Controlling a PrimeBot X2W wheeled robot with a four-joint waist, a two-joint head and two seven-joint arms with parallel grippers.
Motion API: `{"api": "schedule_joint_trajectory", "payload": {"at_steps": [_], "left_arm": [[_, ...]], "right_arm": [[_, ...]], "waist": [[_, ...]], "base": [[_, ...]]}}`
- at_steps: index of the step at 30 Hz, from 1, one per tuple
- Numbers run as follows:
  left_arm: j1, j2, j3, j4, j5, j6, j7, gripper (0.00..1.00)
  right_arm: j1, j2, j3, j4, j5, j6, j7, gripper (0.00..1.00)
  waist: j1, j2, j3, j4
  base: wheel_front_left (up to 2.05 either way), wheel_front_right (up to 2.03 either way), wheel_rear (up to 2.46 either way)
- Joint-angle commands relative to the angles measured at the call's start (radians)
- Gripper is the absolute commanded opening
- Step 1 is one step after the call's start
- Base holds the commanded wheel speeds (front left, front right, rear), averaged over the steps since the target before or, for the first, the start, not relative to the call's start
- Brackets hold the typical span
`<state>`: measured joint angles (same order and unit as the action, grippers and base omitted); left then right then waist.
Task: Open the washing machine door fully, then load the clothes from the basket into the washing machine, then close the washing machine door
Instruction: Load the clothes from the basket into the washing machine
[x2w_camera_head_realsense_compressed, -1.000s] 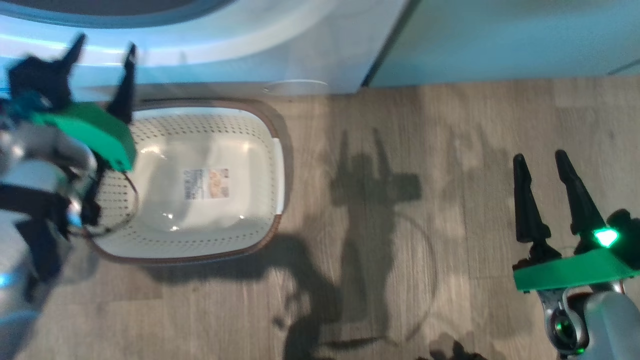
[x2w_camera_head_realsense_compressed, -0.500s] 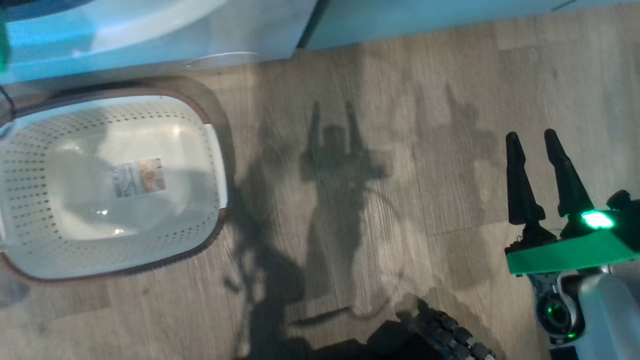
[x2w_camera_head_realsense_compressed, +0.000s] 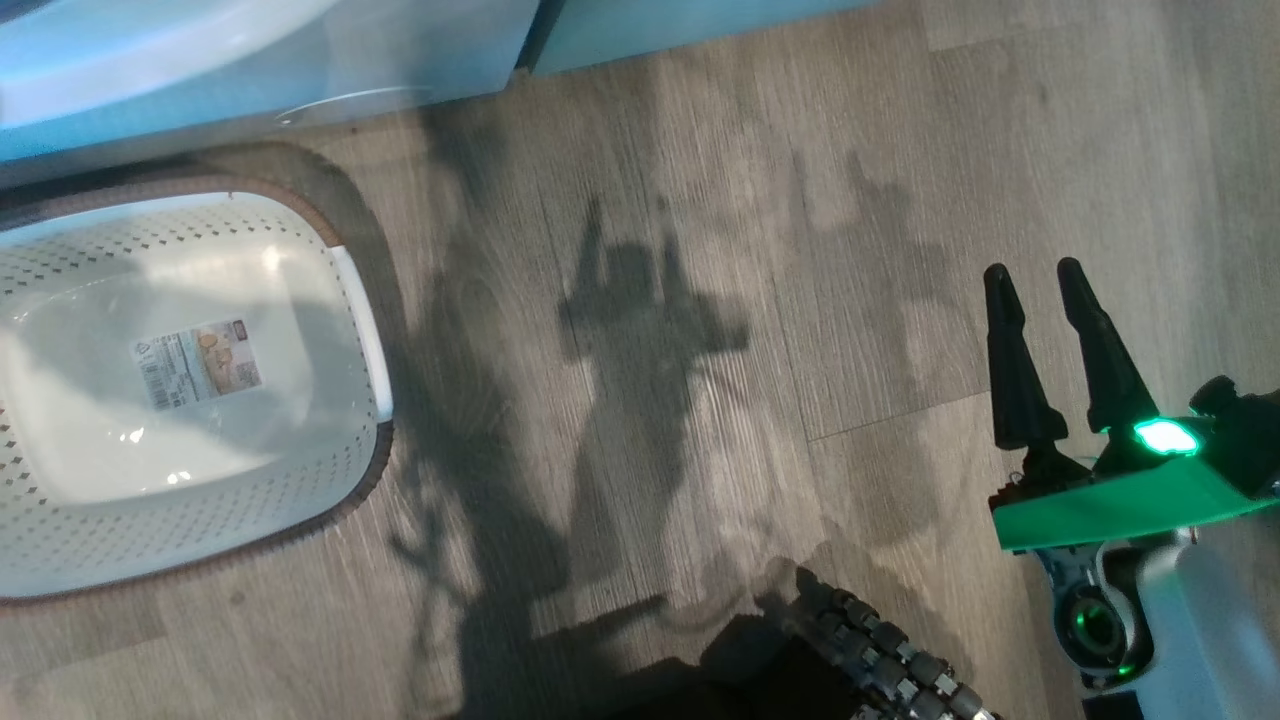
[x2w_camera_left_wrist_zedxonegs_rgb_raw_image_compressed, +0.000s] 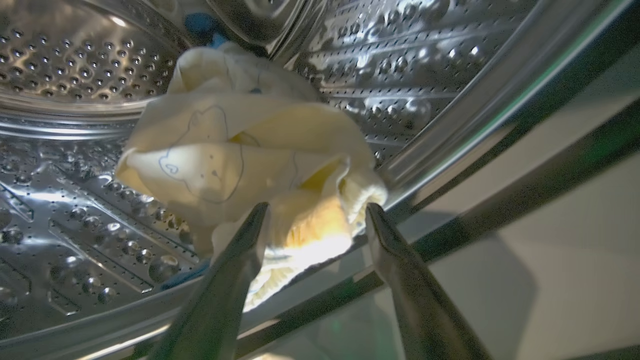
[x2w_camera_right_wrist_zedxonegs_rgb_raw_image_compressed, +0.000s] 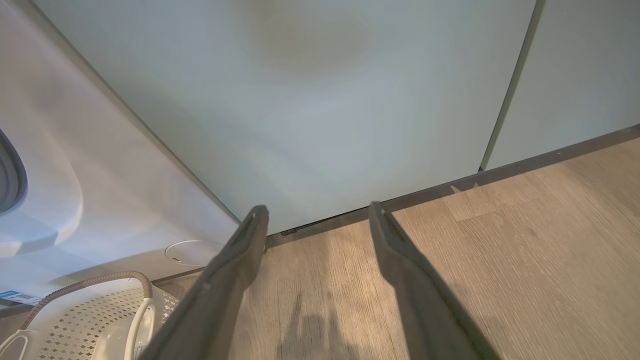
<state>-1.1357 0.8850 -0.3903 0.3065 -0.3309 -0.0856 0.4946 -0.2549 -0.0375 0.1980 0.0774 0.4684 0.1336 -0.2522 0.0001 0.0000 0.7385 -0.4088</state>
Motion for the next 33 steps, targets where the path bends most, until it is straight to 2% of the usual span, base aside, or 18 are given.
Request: {"api": "schedule_joint_trajectory", "payload": {"at_steps": [1,9,10,14,21,27,33], "left_arm": [[-0.032,0.066,0.034,-0.010,0.012,-0.003,0.017,1.00],[-0.075,0.077,-0.001,0.047,-0.005,-0.024,0.101,1.00],[-0.078,0.076,-0.005,0.052,-0.008,-0.025,0.112,0.94],[-0.093,0.079,-0.017,0.063,-0.016,-0.030,0.134,0.00],[-0.133,0.089,-0.026,0.071,0.007,-0.025,0.089,0.00],[-0.177,0.097,-0.003,0.082,0.037,0.022,0.003,0.00],[-0.225,0.129,0.012,0.084,0.083,0.054,-0.101,0.00]], "right_arm": [[0.005,-0.013,0.018,-0.023,0.010,-0.003,-0.009,1.00],[0.003,-0.013,0.028,-0.023,0.020,-0.003,-0.009,1.00],[0.002,-0.013,0.028,-0.023,0.021,-0.003,-0.009,1.00],[0.000,-0.013,0.030,-0.023,0.026,-0.003,-0.009,1.00],[-0.006,-0.013,0.032,-0.028,0.036,-0.003,-0.009,1.00],[-0.014,-0.013,0.041,-0.039,0.042,-0.003,-0.010,1.00],[-0.017,-0.013,0.053,-0.048,0.046,-0.003,-0.010,1.00]], "waist": [[-0.0001,0.0000,0.001,-0.005],[-0.0001,0.0000,0.011,-0.022],[-0.0001,0.0000,0.012,-0.024],[-0.0001,0.0000,0.018,-0.031],[-0.0001,0.0000,0.034,-0.042],[-0.0001,0.0000,0.059,-0.065],[-0.0001,0.0000,0.091,-0.099]], "base": [[0.00,0.00,0.00],[0.00,0.00,0.00],[0.00,0.00,0.00],[0.00,0.00,0.00],[0.00,0.00,0.00],[0.00,0.00,0.00],[0.00,0.00,0.00]]}}
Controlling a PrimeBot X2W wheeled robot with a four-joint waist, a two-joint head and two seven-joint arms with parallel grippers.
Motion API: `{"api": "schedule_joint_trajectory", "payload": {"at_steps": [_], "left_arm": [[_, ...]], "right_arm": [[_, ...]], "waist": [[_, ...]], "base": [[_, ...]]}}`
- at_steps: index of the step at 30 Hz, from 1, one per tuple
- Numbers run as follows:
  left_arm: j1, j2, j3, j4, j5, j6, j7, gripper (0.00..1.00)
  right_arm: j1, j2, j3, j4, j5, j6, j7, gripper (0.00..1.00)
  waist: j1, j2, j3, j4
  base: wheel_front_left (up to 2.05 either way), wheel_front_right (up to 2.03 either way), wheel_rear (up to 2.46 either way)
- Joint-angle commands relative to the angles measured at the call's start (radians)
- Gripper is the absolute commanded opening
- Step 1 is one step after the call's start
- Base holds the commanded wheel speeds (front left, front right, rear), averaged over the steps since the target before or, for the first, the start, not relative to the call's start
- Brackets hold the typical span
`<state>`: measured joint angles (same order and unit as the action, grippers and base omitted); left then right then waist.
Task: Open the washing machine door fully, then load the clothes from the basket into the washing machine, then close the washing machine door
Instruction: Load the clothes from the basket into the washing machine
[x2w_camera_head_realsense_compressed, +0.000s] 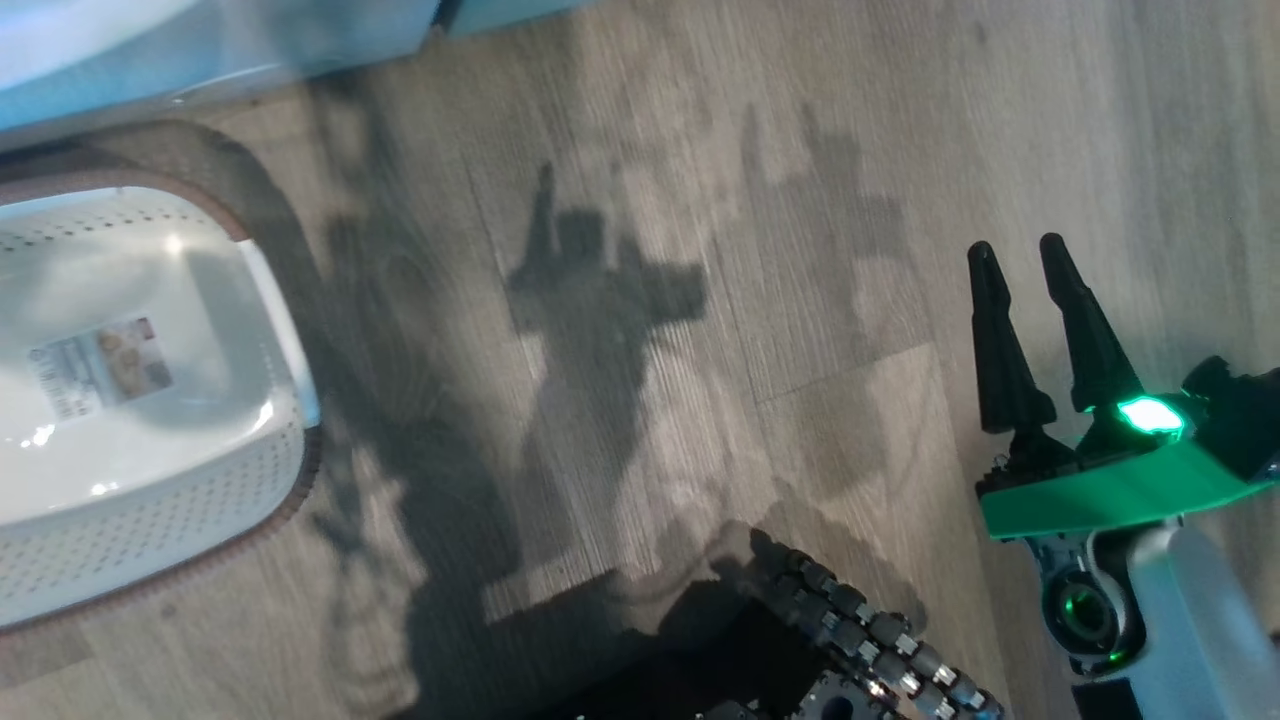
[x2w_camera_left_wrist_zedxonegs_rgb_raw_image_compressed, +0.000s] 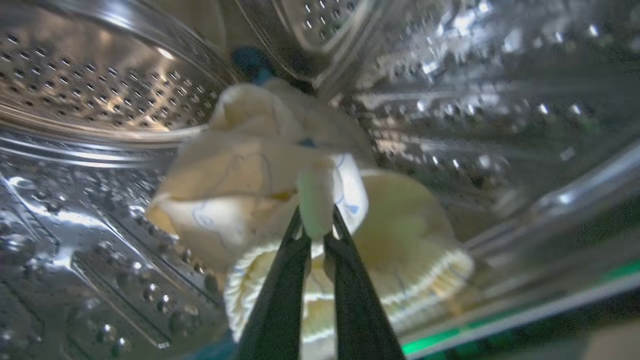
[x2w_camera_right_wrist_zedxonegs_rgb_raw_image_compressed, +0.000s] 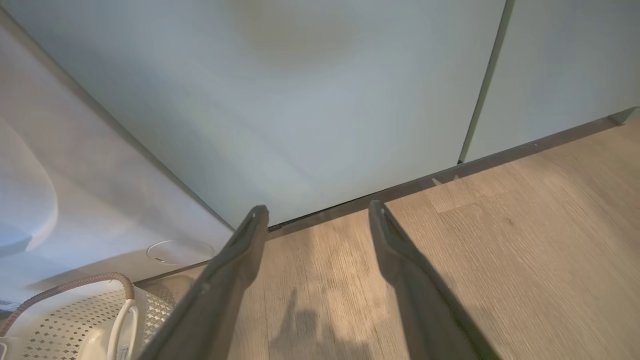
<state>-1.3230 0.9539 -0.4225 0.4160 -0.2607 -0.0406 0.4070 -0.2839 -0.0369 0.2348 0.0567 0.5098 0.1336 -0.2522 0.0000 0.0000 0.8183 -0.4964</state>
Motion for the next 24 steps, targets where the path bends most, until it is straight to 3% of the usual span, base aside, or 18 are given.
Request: {"api": "schedule_joint_trajectory", "payload": {"at_steps": [1,5,20,21,22,23,24], "left_arm": [[-0.051,0.067,0.045,-0.024,0.027,0.015,-0.037,0.00],[-0.118,0.076,0.050,-0.001,0.074,0.036,-0.166,0.00],[-0.175,-0.012,0.042,0.213,0.011,0.024,-0.128,0.00],[-0.177,-0.019,0.042,0.223,0.006,0.023,-0.128,0.25],[-0.178,-0.025,0.045,0.233,-0.001,0.026,-0.131,0.74],[-0.178,-0.034,0.049,0.243,-0.010,0.028,-0.134,1.00],[-0.177,-0.041,0.053,0.252,-0.016,0.034,-0.140,1.00]], "right_arm": [[0.011,-0.013,0.020,-0.027,0.006,-0.003,-0.010,1.00],[0.008,-0.013,0.034,-0.030,0.014,-0.003,-0.010,1.00],[0.007,-0.013,0.030,-0.027,0.009,-0.003,-0.010,1.00],[0.005,-0.013,0.030,-0.027,0.007,-0.003,-0.010,1.00],[0.005,-0.013,0.029,-0.027,0.004,-0.003,-0.010,1.00],[0.004,-0.013,0.028,-0.026,0.002,-0.003,-0.010,1.00],[0.004,-0.013,0.026,-0.026,-0.001,-0.003,-0.010,1.00]], "waist": [[0.0000,0.0000,0.017,-0.018],[0.0000,0.0000,0.037,-0.046],[0.0000,0.0000,0.036,-0.040],[0.0000,0.0000,0.034,-0.036],[0.0000,0.0000,0.031,-0.032],[0.0000,0.0000,0.027,-0.027],[0.0000,0.0000,0.023,-0.022]], "base": [[0.00,0.00,0.00],[0.00,0.00,0.00],[0.00,0.00,0.00],[0.00,0.00,0.00],[0.00,0.00,0.00],[0.00,0.00,0.00],[0.00,0.00,0.00]]}}
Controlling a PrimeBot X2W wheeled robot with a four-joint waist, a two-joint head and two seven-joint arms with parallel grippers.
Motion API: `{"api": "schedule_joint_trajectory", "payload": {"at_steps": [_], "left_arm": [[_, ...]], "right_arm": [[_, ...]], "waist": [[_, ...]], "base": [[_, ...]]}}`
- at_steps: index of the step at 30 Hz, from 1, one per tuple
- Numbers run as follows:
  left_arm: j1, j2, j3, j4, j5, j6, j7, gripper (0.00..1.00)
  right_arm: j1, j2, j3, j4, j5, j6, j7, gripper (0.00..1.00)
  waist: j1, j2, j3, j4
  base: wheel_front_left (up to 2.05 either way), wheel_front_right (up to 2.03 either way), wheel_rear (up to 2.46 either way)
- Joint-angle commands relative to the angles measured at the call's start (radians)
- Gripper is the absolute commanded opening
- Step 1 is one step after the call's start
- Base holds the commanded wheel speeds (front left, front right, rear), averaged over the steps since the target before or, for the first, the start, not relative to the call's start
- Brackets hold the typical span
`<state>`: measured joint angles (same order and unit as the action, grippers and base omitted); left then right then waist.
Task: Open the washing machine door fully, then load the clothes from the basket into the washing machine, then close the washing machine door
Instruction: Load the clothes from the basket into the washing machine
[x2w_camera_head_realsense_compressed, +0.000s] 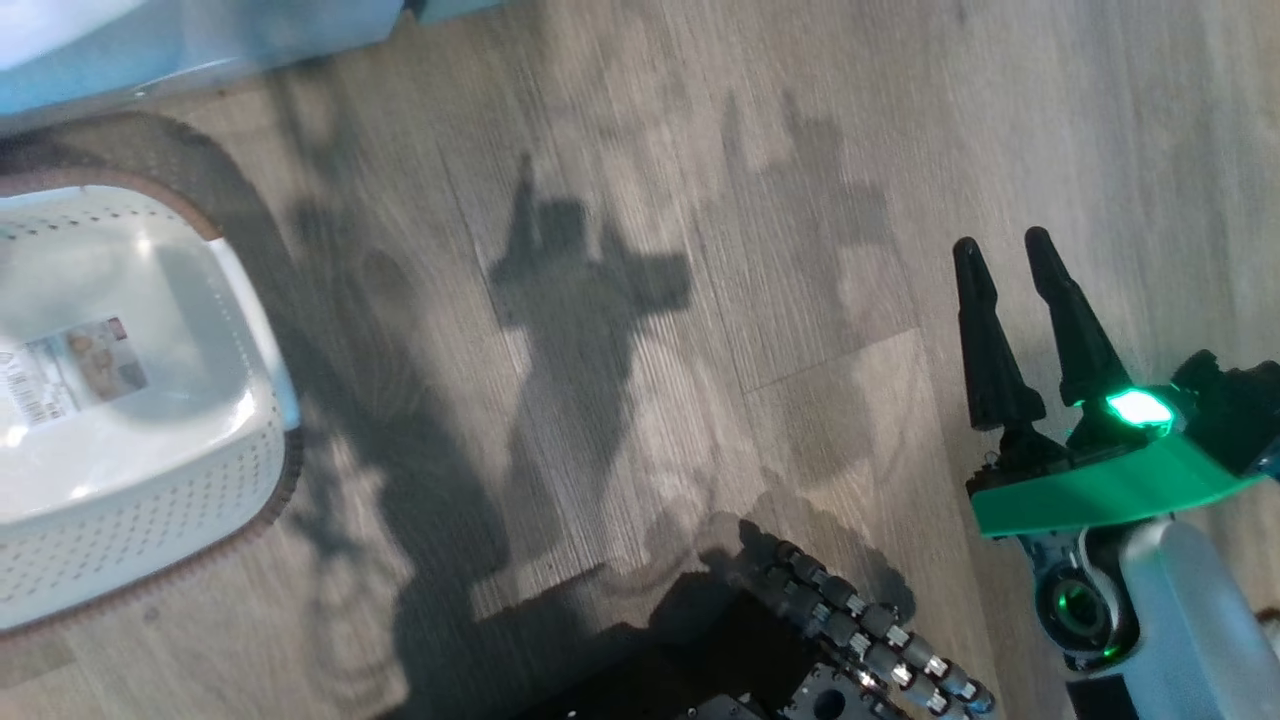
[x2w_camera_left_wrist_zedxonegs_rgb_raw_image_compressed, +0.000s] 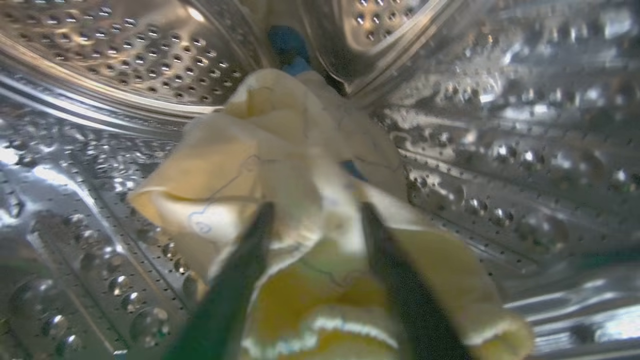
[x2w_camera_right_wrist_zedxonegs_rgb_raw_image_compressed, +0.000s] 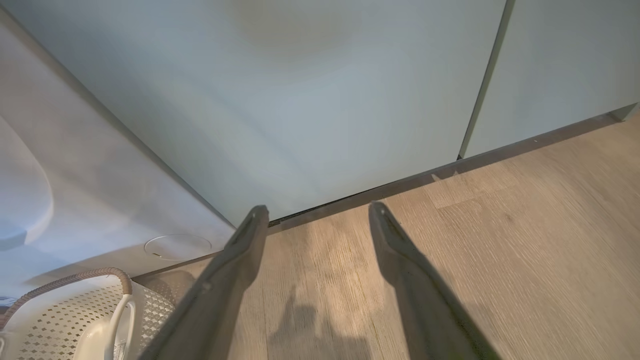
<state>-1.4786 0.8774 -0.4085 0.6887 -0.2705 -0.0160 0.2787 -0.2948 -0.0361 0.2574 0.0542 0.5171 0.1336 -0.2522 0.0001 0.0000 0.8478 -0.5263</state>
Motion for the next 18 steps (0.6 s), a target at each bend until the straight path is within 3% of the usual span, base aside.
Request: {"api": "schedule_joint_trajectory", "payload": {"at_steps": [1,9,18], "left_arm": [[-0.018,0.026,0.044,-0.010,-0.017,0.014,-0.019,1.00],[0.043,-0.047,0.029,0.017,-0.052,0.010,-0.095,1.00],[0.188,-0.120,0.032,-0.015,-0.093,0.059,-0.231,1.00]], "right_arm": [[0.015,-0.014,0.000,-0.023,-0.012,-0.003,-0.010,1.00],[0.023,-0.014,-0.047,-0.027,-0.052,-0.003,-0.010,1.00],[0.045,-0.014,-0.097,-0.032,-0.108,-0.003,-0.010,1.00]], "waist": [[-0.0001,0.0000,-0.013,0.013],[-0.0001,0.0000,-0.068,0.080],[-0.0001,0.0000,-0.145,0.164]], "base": [[0.00,0.00,0.00],[0.00,0.00,0.00],[0.00,0.00,0.00]]}}
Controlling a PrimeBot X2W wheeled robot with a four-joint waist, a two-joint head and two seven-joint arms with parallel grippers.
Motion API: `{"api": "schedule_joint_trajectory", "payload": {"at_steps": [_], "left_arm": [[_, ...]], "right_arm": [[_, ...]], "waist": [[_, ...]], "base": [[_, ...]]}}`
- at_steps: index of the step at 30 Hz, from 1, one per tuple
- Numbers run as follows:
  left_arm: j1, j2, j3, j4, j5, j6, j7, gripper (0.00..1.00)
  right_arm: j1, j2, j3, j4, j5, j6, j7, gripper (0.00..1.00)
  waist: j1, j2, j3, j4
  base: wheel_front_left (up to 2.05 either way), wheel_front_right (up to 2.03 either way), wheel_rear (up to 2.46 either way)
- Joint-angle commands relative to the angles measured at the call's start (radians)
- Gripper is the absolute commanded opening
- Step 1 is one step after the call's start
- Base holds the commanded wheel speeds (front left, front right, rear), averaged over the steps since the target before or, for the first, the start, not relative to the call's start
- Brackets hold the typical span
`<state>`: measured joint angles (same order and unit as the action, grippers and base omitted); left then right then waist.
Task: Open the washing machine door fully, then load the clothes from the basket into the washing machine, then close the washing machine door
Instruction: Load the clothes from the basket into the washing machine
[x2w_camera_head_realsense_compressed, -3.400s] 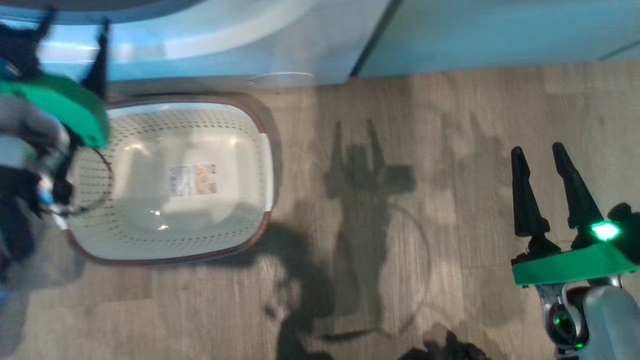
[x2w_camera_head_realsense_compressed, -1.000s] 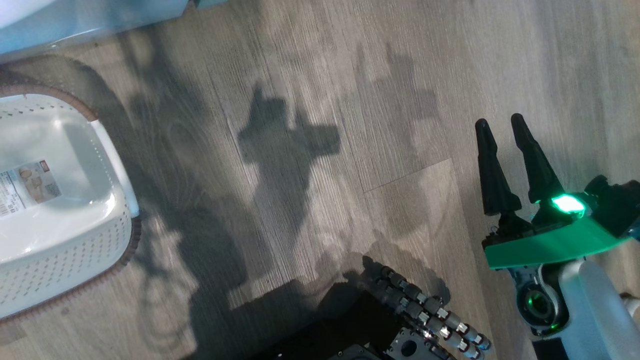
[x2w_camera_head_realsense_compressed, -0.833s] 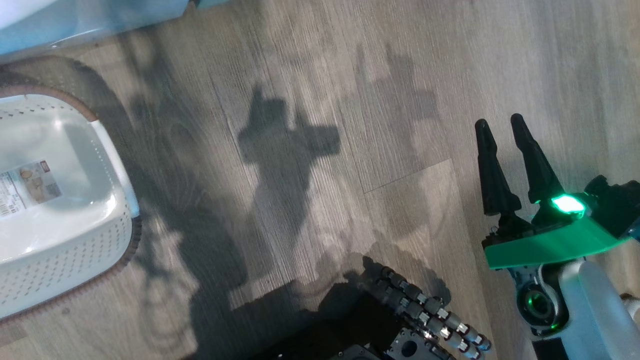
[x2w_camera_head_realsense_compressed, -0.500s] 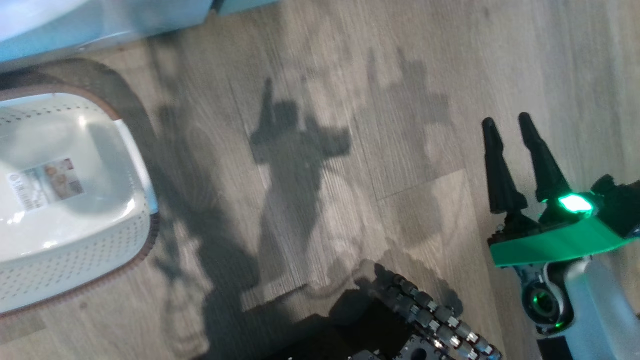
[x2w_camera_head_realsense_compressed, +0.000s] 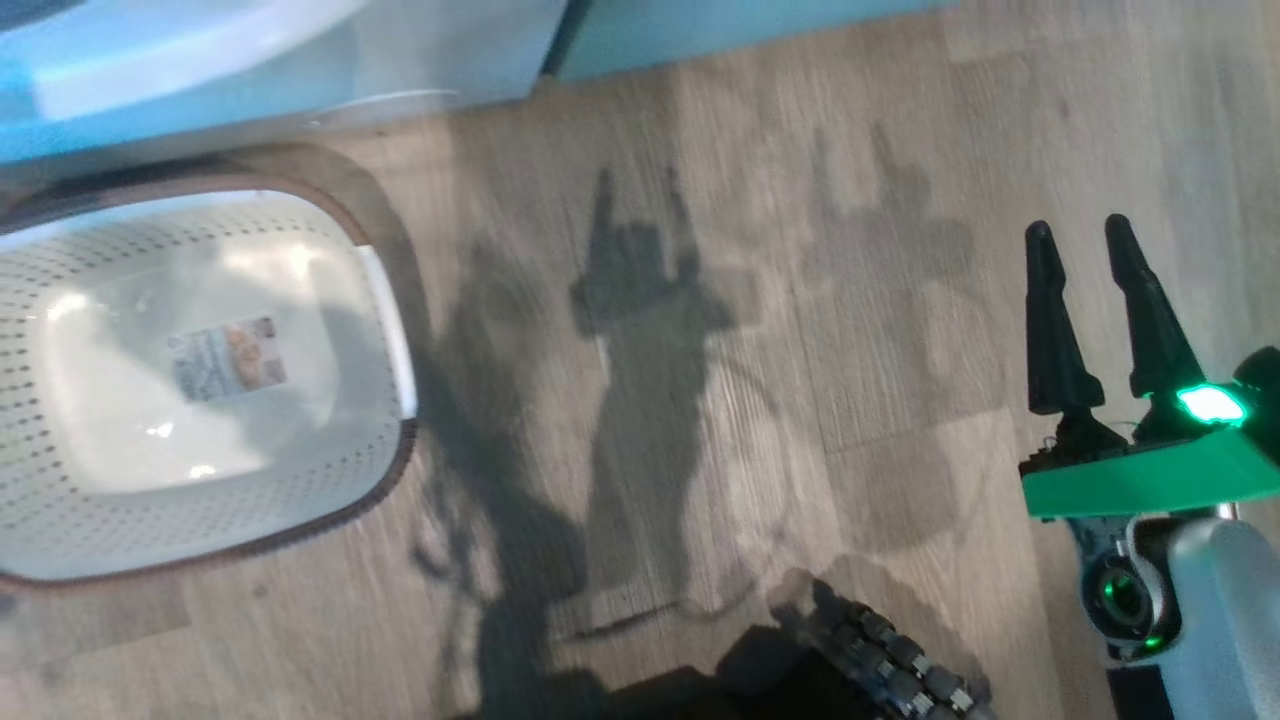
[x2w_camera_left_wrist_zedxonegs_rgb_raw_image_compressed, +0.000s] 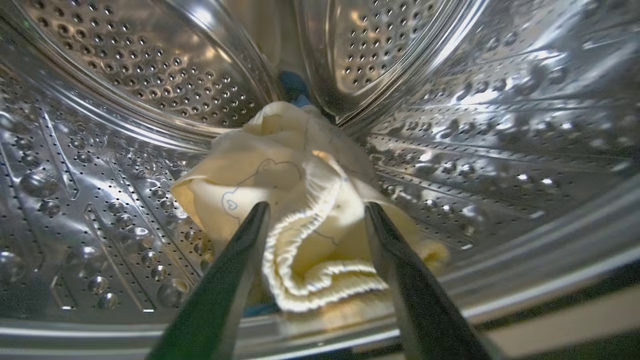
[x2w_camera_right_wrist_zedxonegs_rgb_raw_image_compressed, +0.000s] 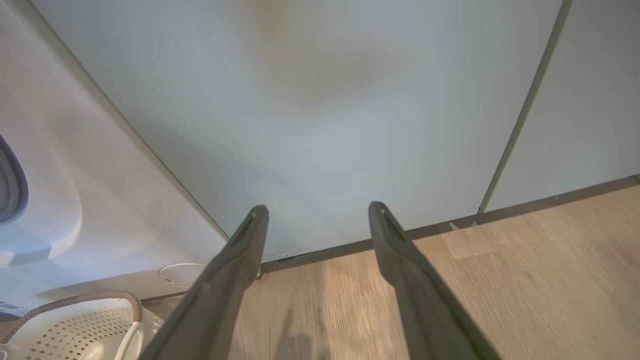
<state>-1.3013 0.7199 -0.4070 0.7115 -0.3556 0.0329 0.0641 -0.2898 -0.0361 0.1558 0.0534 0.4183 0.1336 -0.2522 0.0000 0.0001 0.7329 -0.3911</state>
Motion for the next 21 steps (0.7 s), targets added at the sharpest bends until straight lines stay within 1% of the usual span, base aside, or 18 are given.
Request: {"api": "schedule_joint_trajectory", "payload": {"at_steps": [1,5,6,7,8,12,16,21], "left_arm": [[0.037,0.028,0.033,-0.050,-0.014,0.018,-0.034,1.00],[0.156,-0.012,0.040,-0.128,-0.044,0.056,-0.095,1.00],[0.156,-0.012,0.040,-0.128,-0.044,0.056,-0.095,1.00],[0.187,-0.018,0.044,-0.154,-0.049,0.071,-0.108,1.00],[0.255,-0.033,0.056,-0.218,-0.069,0.101,-0.130,1.00],[0.418,-0.051,0.073,-0.397,-0.085,0.184,-0.165,1.00],[0.598,-0.054,0.092,-0.591,-0.093,0.279,-0.182,1.00],[0.817,-0.054,0.116,-0.798,-0.088,0.394,-0.199,1.00]], "right_arm": [[0.043,-0.014,-0.001,-0.033,-0.015,-0.003,-0.010,1.00],[0.063,-0.014,-0.026,-0.033,-0.048,-0.003,-0.010,1.00],[0.063,-0.014,-0.026,-0.033,-0.048,-0.003,-0.010,1.00],[0.067,-0.014,-0.030,-0.033,-0.057,-0.003,-0.010,1.00],[0.076,-0.014,-0.039,-0.032,-0.072,-0.003,-0.010,1.00],[0.096,-0.014,-0.056,-0.035,-0.097,-0.003,-0.010,1.00],[0.115,-0.014,-0.069,-0.036,-0.124,-0.003,-0.010,1.00],[0.136,-0.014,-0.083,-0.034,-0.153,-0.003,-0.010,1.00]], "waist": [[0.0000,-0.0001,-0.041,0.040],[0.0000,-0.0001,-0.086,0.085],[0.0000,-0.0001,-0.086,0.085],[0.0000,-0.0001,-0.098,0.094],[0.0000,-0.0001,-0.124,0.112],[0.0000,-0.0001,-0.171,0.146],[0.0000,-0.0001,-0.211,0.179],[0.0000,-0.0001,-0.263,0.209]], "base": [[0.00,0.00,0.00],[0.00,0.00,0.00],[0.00,0.00,0.00],[0.00,0.00,0.00],[0.00,0.00,0.00],[0.00,0.00,0.00],[0.00,0.00,0.00],[0.00,0.00,0.00]]}}
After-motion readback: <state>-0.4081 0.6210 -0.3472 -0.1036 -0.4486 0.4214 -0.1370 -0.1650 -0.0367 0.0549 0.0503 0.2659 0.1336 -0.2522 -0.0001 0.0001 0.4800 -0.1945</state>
